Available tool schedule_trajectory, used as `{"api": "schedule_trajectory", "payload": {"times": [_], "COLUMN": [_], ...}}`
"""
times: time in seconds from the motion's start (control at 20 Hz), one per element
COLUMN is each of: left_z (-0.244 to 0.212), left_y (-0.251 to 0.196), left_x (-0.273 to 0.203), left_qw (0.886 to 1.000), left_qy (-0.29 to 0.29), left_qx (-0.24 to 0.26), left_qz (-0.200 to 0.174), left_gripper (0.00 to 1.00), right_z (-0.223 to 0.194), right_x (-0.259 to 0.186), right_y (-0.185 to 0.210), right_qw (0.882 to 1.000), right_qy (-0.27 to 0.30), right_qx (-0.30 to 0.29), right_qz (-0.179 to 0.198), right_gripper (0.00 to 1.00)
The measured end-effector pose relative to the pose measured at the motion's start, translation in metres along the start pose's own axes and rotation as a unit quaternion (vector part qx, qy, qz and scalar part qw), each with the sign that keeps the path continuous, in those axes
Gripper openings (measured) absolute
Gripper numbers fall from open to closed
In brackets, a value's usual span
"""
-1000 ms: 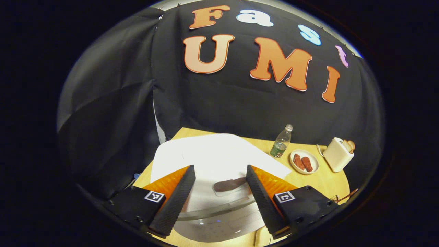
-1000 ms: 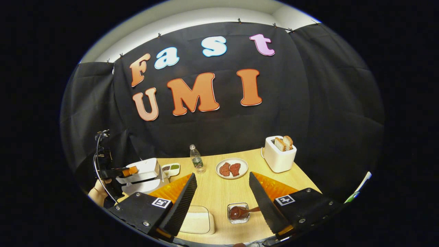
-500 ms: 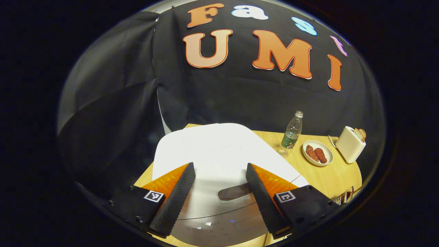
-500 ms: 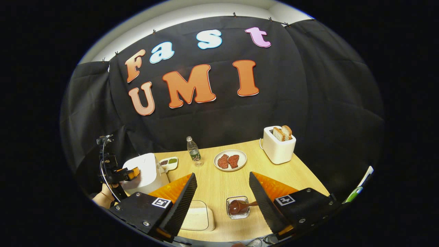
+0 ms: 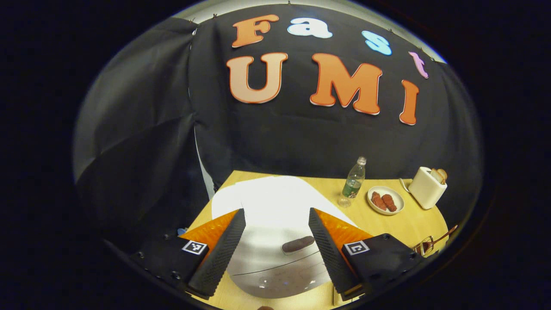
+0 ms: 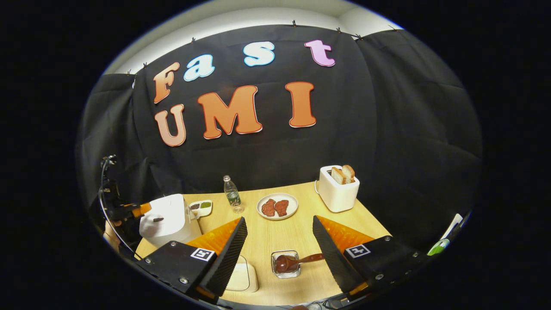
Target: Close the left gripper, press the button to open the rice cooker; take a wooden spoon from the chopstick holder with the right hand, scoop a spoonful of rice and pour it into the rice cooker, then put the wooden spoon back into the chopstick holder.
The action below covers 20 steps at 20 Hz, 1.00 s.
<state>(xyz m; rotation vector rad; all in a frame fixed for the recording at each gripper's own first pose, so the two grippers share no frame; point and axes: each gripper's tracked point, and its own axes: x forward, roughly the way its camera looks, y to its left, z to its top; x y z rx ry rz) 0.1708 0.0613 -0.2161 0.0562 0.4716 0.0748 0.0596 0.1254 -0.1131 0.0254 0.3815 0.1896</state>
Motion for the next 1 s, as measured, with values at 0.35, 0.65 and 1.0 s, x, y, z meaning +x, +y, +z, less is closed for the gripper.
{"api": "schedule_trajectory", "payload": {"times": [0.35,0.65,1.0], "left_z": [0.129,0.166,0.167], "left_y": [0.021,0.056,0.074], "left_x": [-0.121,-0.2,-0.232], "left_qw": [0.991,0.984,0.979], "left_qy": [-0.13,-0.179,-0.201], "left_qx": [-0.02,-0.008,-0.019], "left_qz": [-0.013,0.014,0.027], "left_gripper": [1.0,1.0,0.99], "right_z": [0.055,0.09,0.101], "right_x": [-0.009,-0.027,-0.039], "right_y": [0.001,0.0,0.002], "right_qw": [0.997,0.993,0.99], "right_qy": [-0.061,-0.105,-0.129], "right_qx": [-0.037,-0.043,-0.047], "right_qz": [-0.017,-0.026,-0.029], "right_gripper": [0.95,0.95,0.95]}}
